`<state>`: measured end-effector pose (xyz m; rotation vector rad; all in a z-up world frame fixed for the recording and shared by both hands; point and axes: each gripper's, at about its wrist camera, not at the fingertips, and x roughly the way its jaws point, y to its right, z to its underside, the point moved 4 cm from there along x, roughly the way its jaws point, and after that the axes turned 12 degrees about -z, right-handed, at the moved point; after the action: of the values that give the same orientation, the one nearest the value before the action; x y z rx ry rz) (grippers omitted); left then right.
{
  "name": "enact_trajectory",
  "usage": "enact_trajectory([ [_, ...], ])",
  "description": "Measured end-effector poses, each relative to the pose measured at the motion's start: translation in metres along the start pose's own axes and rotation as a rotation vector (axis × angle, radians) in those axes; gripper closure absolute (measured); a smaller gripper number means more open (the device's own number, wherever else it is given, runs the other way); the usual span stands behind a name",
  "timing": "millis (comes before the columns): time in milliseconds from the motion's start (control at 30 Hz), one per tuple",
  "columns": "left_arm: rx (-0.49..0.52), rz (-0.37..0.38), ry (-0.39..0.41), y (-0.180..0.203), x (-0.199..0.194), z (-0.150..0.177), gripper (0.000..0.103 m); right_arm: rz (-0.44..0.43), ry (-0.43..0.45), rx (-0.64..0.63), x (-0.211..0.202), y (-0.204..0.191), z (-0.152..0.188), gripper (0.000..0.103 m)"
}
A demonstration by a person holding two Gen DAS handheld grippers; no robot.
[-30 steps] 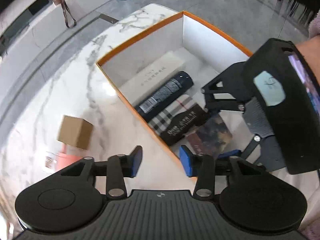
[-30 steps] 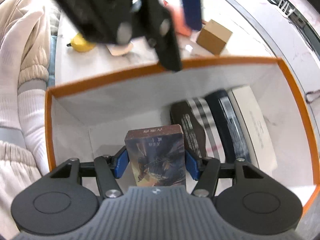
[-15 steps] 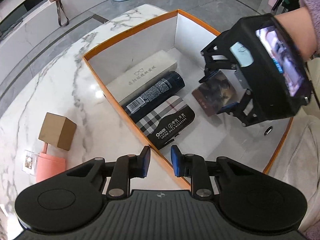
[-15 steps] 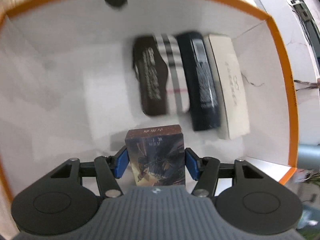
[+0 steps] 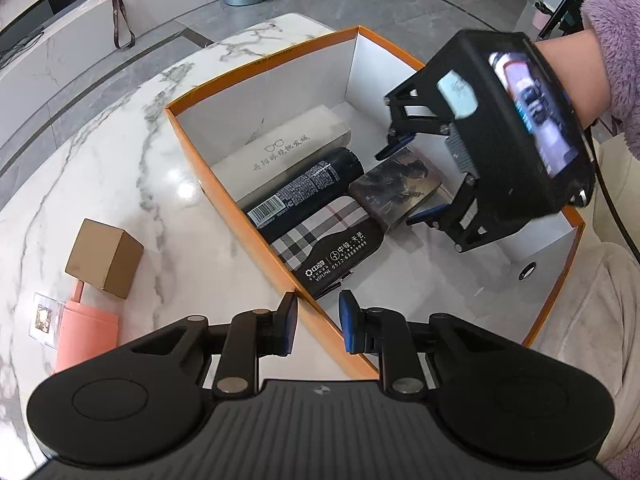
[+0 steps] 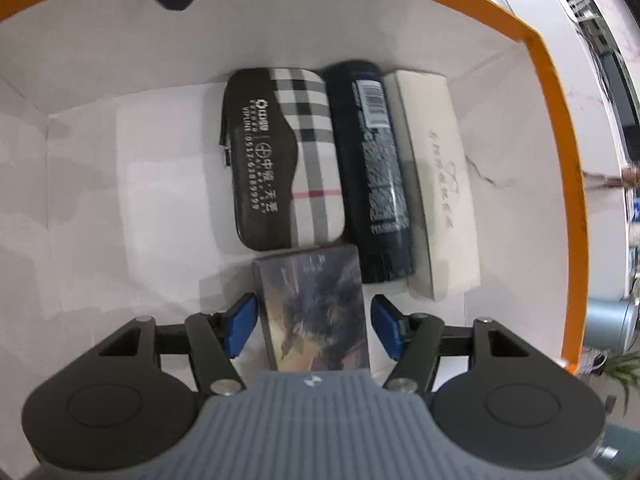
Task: Organize rigid objects
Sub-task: 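Lower the card box into the orange box and open the right gripper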
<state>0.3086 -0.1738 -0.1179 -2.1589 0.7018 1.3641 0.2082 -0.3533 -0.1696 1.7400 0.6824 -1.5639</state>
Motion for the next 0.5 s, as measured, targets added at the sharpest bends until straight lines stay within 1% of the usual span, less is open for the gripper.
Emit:
enact_trajectory([
  [100,-0.003,0.000,0.004,0.000,-0.001,0.001,0.078,-0.028,0.008,0.033,-0.003,0.002,0.006,0.046],
  [167,-0.003,0.001,0.005,0.000,-0.003,0.002,0.078,-0.029,0.006,0.033,-0.001,0.002,0.010,0.058],
  [300,0.003,-0.005,0.004,0.000,-0.003,0.003,0.078,-0.004,0.029,0.028,0.000,0.002,0.012,0.059],
  [433,0.006,-0.013,-0.003,0.001,-0.004,0.002,0.078,0.008,0.029,0.032,0.000,0.003,0.012,0.059],
  [500,-0.005,0.002,-0.004,-0.001,-0.009,0.003,0.078,-0.005,0.035,0.051,-0.004,0.002,0.011,0.059],
])
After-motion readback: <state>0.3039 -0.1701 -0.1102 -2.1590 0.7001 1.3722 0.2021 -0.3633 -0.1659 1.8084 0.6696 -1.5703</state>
